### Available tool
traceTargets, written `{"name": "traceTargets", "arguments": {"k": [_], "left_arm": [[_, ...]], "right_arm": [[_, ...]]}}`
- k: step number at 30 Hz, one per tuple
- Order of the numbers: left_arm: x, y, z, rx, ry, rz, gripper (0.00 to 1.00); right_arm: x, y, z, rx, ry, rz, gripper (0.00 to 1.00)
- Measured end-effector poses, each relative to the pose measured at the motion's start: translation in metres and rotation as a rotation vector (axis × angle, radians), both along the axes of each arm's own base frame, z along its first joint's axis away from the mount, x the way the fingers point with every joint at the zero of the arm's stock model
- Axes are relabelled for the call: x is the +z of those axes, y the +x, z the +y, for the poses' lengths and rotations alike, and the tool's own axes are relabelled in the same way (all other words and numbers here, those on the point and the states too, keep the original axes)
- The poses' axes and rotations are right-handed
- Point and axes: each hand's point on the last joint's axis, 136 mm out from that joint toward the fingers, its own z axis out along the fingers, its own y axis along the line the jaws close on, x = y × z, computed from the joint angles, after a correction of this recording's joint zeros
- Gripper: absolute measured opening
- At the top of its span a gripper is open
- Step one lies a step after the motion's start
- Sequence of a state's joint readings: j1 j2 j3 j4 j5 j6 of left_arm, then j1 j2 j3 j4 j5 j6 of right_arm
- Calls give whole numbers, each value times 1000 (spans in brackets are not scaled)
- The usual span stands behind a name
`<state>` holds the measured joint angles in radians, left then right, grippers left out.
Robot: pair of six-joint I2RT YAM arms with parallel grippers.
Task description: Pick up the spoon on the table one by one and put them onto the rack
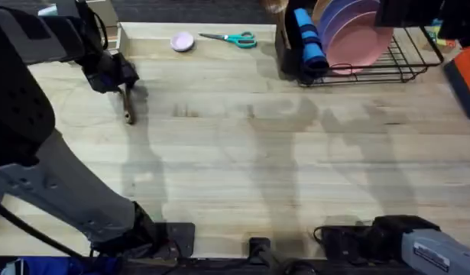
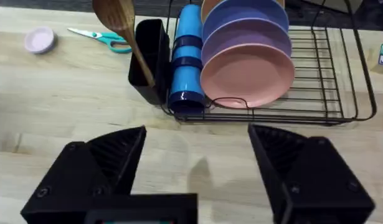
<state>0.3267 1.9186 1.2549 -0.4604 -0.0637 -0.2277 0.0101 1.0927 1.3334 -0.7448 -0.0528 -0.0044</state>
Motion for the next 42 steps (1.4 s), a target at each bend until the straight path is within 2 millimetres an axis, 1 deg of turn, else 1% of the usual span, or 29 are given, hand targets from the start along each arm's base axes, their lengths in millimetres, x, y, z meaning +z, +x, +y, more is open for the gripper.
{"name": "traceTargets", "arguments": {"k": [3,4,5,13,16,19,21,22,24,28,32,38,42], "left_arm": [[0,1,-2,-6,-10,-5,107],[1,2,-2,-7,-12,-7,66],[1,2,-3,-7,-14,-9,54],[1,0,-6,-17,-28,5,52],[2,-2,-12,-33,-42,19,51],[6,-4,-26,-65,-57,30,48],[14,1,-39,-99,-61,12,47],[19,4,-47,-117,-60,-2,46],[37,10,-63,-158,-51,-42,44],[82,18,-99,-248,-38,-149,41],[125,24,-143,-364,-77,-275,41],[174,32,-201,-540,-186,-458,43],[203,36,-234,-642,-223,-572,41]], "right_arm": [[0,0,0,0,0,0,994],[0,0,0,0,0,0,994],[0,0,0,0,0,0,994],[0,0,0,0,0,0,994],[0,0,0,0,0,-2,994],[1,1,0,0,0,-5,994],[1,1,0,0,0,-5,994],[1,1,0,0,0,-5,994],[1,1,0,0,0,-5,994],[1,1,0,0,0,-5,994],[1,1,0,0,0,-5,994],[1,1,0,0,0,-5,994],[1,1,0,0,0,-5,994]]}}
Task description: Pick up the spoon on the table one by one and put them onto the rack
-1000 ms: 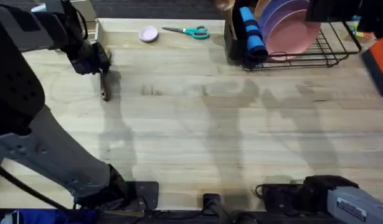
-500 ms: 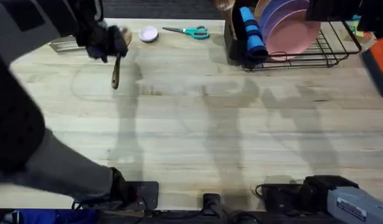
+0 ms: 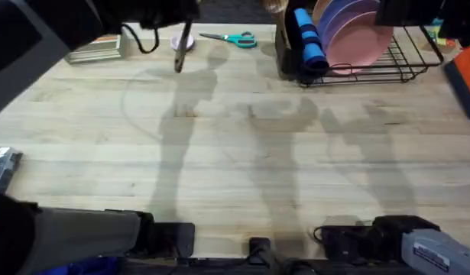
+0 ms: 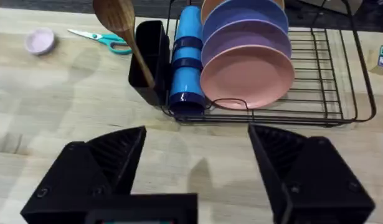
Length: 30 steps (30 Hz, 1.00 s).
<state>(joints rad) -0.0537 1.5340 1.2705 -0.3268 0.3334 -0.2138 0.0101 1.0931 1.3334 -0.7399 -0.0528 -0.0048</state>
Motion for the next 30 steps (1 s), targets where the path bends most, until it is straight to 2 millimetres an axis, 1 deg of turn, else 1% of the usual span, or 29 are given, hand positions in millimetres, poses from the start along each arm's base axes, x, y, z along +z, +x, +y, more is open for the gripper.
{"name": "traceTargets", "arguments": {"k": [2,5,7,13,16,23,25,28,30], "left_arm": [[12,0,-16,-45,-13,-47,42],[25,0,-41,-106,-28,-101,43],[31,-2,-59,-148,-35,-133,43],[62,-8,-109,-258,-66,-268,43],[77,-12,-127,-300,-83,-332,44],[111,-20,-160,-370,-126,-485,42],[121,-23,-172,-395,-144,-539,43],[126,-24,-190,-427,-165,-589,43],[125,-23,-202,-448,-180,-616,43]], "right_arm": [[0,0,0,0,0,0,994],[0,0,0,0,0,0,994],[0,0,0,0,0,0,994],[0,0,0,0,0,0,994],[0,0,0,0,0,0,994],[0,0,0,0,0,0,994],[0,0,0,0,0,0,994],[0,0,0,0,0,0,994],[0,0,0,0,0,0,994]]}}
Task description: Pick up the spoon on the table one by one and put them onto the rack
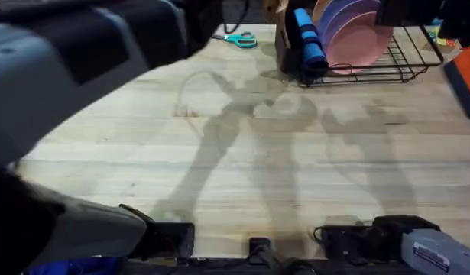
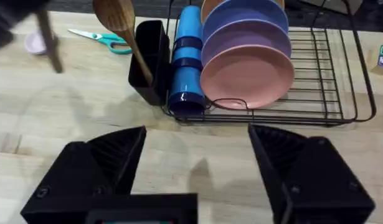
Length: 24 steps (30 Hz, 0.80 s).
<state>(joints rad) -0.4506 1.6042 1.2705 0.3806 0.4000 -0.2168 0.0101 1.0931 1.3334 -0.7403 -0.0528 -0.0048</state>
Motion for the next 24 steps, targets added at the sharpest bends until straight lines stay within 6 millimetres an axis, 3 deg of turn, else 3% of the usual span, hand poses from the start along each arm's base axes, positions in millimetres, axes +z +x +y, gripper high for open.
{"name": "traceTargets", "arguments": {"k": [8,16,24], "left_arm": [[-24,14,-33,-40,-65,-10,43],[-34,33,-35,3,-128,-51,43],[-56,47,-39,23,-145,-61,43]], "right_arm": [[0,0,0,0,0,1,994],[0,0,0,0,0,2,994],[0,0,0,0,0,1,994]]}}
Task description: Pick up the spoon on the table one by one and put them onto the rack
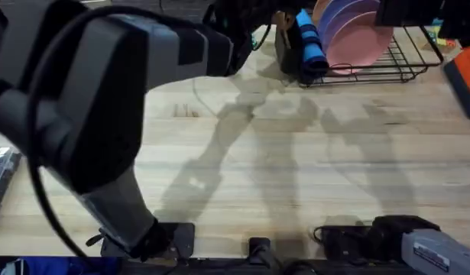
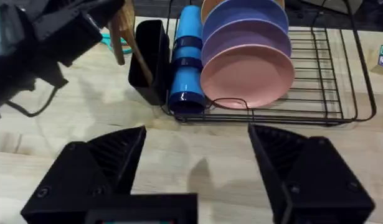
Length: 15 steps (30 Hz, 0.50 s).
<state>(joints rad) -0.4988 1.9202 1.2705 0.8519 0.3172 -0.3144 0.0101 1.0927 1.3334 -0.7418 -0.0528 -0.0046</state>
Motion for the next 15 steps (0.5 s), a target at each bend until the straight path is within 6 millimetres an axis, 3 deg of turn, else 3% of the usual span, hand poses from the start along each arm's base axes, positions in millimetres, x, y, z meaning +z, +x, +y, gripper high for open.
{"name": "traceTargets", "arguments": {"k": [15], "left_arm": [[-28,17,0,37,-64,36,43]], "right_arm": [[0,0,0,0,0,0,994]]}}
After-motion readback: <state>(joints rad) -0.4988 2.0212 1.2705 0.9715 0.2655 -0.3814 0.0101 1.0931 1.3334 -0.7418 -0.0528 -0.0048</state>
